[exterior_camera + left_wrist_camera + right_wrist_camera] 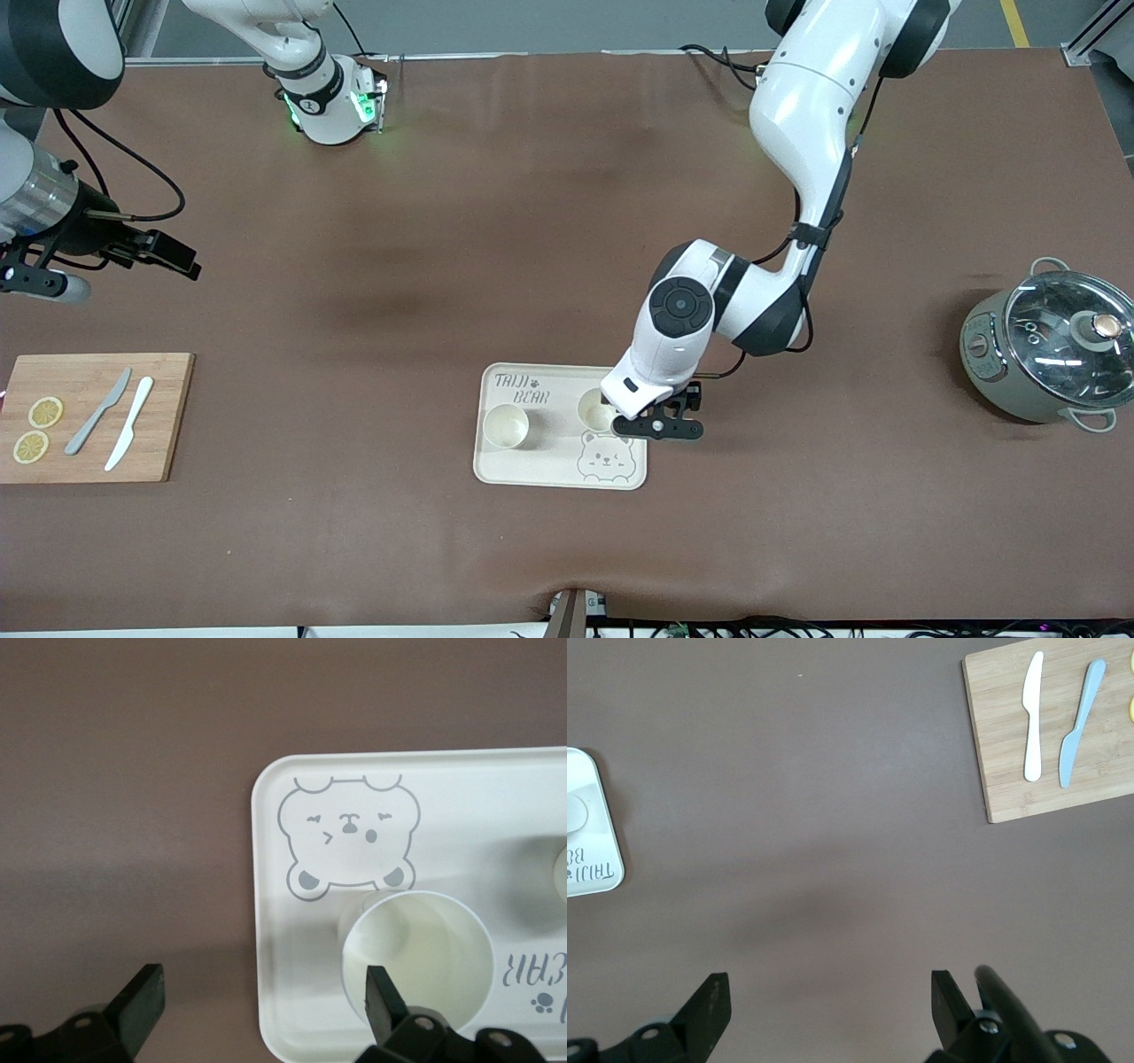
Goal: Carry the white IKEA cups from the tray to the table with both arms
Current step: 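Lower the left gripper onto the cup rim and close it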
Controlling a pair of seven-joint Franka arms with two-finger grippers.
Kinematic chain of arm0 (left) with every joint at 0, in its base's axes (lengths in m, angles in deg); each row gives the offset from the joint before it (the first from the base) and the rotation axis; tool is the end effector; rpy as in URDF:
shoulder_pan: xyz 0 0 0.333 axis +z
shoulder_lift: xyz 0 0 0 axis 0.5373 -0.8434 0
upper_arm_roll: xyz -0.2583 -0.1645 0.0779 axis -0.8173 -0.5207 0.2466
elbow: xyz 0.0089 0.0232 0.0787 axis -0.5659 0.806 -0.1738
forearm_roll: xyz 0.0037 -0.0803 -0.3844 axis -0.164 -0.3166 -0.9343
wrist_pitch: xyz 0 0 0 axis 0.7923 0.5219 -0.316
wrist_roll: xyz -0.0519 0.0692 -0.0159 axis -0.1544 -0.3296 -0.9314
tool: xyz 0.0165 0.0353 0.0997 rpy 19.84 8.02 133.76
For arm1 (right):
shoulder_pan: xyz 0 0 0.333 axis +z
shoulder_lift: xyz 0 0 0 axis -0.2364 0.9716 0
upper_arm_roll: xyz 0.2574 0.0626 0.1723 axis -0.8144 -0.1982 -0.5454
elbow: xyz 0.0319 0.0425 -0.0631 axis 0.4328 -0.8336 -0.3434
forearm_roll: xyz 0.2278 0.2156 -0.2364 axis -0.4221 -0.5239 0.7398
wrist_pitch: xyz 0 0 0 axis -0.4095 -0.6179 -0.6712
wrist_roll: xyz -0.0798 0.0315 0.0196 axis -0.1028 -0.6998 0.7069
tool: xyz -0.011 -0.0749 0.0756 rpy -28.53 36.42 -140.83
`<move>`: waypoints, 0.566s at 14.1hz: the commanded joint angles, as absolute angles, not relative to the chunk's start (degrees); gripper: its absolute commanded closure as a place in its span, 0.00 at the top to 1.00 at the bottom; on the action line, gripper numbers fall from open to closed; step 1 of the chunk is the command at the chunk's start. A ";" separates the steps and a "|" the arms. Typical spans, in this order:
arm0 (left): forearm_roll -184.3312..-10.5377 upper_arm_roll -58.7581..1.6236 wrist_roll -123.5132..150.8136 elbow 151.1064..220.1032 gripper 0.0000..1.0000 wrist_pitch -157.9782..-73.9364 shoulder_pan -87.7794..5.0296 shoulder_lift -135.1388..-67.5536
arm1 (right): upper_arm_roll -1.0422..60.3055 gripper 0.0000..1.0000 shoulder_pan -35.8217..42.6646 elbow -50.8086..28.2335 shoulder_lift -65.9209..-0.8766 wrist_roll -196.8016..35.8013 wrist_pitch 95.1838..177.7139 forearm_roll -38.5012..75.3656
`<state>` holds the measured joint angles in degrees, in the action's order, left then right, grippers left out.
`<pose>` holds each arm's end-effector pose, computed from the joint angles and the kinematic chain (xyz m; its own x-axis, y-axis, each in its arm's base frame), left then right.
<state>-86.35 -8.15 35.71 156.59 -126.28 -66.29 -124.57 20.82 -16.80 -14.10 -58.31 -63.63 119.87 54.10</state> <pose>0.6514 -0.4090 0.2688 0.9851 -0.0872 0.1483 -0.0899 -0.9959 0.0119 0.5529 0.0044 0.5548 0.9785 -0.2044 -0.0288 -0.2049 -0.9787 -0.0148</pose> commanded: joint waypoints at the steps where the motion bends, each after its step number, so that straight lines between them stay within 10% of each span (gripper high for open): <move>1: -85.45 -7.60 37.43 155.06 1.00 -127.72 -67.22 -125.73 | 20.67 1.00 -17.11 -14.48 -58.62 -64.31 120.41 53.96; 8: -85.45 -7.78 38.14 154.54 1.00 -129.40 -68.62 -128.01 | 20.67 1.00 -17.19 -14.66 -58.44 -64.31 120.85 53.96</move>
